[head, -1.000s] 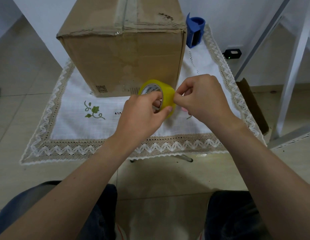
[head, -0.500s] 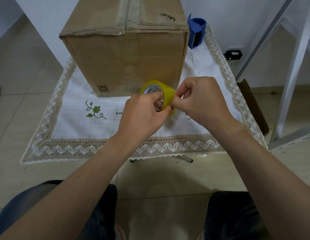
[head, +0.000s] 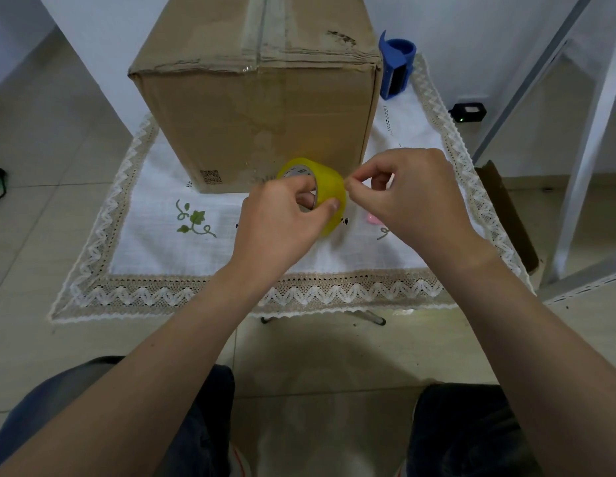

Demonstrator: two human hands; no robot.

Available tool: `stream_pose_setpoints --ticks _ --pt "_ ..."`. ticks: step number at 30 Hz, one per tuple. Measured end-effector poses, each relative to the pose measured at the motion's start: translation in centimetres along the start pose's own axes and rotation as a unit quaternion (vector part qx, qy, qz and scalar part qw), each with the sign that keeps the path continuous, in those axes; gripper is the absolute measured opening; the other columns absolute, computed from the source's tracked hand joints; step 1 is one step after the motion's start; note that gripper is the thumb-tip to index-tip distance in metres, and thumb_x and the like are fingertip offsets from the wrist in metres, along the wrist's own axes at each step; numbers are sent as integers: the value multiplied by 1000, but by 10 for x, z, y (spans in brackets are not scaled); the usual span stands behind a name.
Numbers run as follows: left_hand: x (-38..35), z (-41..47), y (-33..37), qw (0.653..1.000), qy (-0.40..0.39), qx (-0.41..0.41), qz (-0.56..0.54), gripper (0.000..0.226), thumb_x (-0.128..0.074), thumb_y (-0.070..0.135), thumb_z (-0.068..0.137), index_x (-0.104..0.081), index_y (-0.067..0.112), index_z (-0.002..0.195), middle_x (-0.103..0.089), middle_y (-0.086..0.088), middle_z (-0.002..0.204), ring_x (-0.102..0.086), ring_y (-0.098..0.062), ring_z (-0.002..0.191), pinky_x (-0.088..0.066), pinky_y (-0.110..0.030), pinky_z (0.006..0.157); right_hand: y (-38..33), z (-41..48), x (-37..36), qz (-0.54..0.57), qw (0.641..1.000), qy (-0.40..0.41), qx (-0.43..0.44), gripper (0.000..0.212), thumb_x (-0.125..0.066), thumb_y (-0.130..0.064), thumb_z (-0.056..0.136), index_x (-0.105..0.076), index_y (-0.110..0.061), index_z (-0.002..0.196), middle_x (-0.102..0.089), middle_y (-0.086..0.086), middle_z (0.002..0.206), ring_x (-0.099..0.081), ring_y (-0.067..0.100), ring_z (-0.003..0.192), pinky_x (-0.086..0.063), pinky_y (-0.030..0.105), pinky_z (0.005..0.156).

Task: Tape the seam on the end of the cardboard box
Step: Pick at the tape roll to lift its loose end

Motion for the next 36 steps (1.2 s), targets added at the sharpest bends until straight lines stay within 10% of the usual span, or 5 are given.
stream_pose_setpoints --ticks 7,13,36 --pt "1 -1 0 1000 9 3 0 25 -77 37 88 -68 16 78 -68 5 72 -71 -13 83 -57 -34 73 11 5 3 -23 999 -2 -46 44 -78 -59 83 -80 -27 114 -68 -11 78 -72 15 82 -60 40 80" --pt "-3 -3 6 1000 0 -17 23 24 -76 37 89 -66 19 76 -68 1 69 -71 -15 80 -53 -32 67 11 6 -14 73 995 -33 -53 5 -78 -28 88 -82 -27 85 -72 -8 86 -63 5 61 -52 29 65" --pt "0 0 6 999 -20 3 -50 37 -70 27 84 -45 12 61 -43 3 56 -32 -11 51 -27 -24 49 -9 -2 -12 18 997 57 55 10 -68 -21 77 -77 -20 72 -41 -19 60 -45 4 57 -38 26 55"
Point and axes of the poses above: each hand's wrist, its own z-axis towards the middle knuckle, its own x-axis out of the back of the hand, y = z × x, the point moved 5 cm from there along z, towards the middle knuckle
